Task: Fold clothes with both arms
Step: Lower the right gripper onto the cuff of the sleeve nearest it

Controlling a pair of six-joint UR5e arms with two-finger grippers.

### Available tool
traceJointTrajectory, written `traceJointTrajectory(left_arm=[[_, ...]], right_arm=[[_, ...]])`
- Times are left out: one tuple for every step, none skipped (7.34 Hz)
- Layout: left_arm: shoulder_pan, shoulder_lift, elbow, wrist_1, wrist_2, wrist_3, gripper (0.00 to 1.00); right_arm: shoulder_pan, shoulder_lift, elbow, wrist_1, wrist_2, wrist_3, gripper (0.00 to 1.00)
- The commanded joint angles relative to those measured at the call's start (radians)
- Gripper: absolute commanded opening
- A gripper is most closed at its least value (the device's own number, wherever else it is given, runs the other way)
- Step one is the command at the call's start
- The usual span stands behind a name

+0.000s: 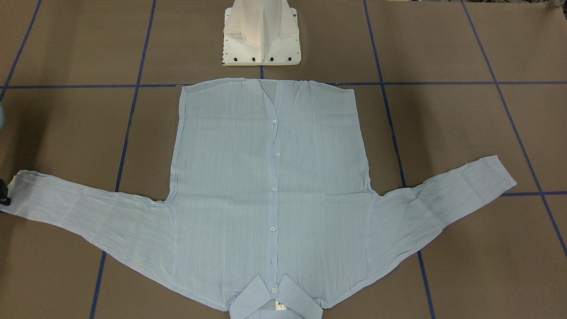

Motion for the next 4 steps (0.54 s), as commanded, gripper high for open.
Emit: traceJointTrajectory(left_arm=[[0.0,0.0,-0.001,0.0,-0.001,0.0,1.0],[0.0,-0.005,-0.001,0.0,-0.001,-0.002,1.0],[0.0,-0.005,-0.001,0.0,0.001,-0.002,1.0],[0.0,-0.006,-0.001,0.0,-0.001,-0.002,1.0]], right_arm=[[0.0,0.001,0.0,-0.001,0.0,0.0,0.28],[0.0,0.001,0.0,-0.001,0.0,0.0,0.24],[0.0,0.001,0.0,-0.001,0.0,0.0,0.21],[0.0,0.001,0.0,-0.001,0.0,0.0,0.16]])
